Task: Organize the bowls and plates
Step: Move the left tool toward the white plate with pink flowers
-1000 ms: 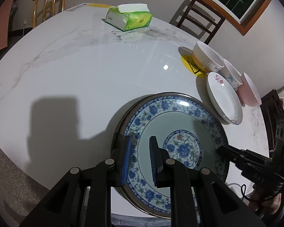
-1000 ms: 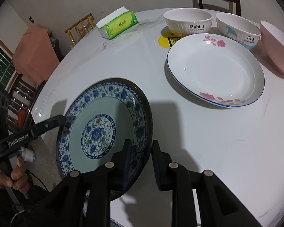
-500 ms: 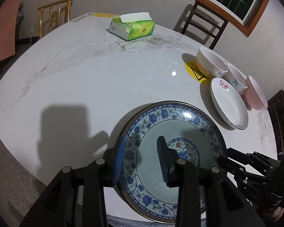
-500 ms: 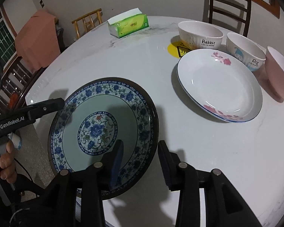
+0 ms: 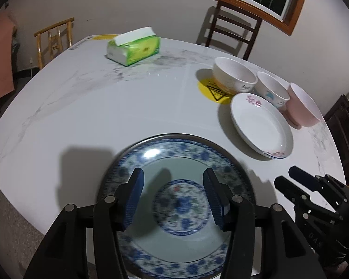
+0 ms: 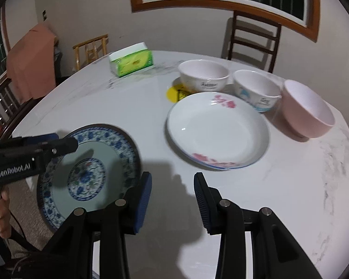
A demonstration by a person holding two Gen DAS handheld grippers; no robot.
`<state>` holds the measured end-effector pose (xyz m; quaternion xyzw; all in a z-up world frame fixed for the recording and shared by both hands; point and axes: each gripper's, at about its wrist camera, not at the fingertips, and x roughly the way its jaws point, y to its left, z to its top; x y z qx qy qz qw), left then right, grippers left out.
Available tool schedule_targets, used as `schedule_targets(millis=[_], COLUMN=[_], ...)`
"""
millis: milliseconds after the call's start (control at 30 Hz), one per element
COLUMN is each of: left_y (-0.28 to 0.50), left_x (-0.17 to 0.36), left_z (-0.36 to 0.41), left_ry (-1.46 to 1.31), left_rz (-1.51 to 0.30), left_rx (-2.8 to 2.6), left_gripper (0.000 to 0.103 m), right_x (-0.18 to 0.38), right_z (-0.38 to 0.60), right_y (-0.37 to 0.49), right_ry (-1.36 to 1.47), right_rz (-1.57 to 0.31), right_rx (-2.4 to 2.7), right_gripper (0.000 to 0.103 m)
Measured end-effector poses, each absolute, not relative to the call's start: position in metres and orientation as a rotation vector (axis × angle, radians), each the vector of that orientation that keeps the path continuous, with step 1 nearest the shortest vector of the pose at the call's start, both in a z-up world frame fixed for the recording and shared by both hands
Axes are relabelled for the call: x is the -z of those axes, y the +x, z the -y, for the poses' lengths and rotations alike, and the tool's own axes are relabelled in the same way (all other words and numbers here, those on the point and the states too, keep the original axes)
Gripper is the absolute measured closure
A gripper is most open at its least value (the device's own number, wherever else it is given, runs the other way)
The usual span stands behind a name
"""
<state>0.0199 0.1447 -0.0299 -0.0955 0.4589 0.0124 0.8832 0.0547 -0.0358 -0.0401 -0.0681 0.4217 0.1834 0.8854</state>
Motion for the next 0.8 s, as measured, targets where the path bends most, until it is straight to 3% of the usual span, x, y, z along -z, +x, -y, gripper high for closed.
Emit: schedule_targets(millis=[800], left_y=[0.053], left_x=[0.032], left_z=[-0.085], left_ry=[-0.142], left_rz=[-0.977], left_rx=[0.003], left_gripper=[0.052], right_x=[0.028], right_z=[0.098], right_y=[0.072], right_ry=[-0.108], right_rz=[-0.764], right_rx=[-0.245], right_gripper=[0.065])
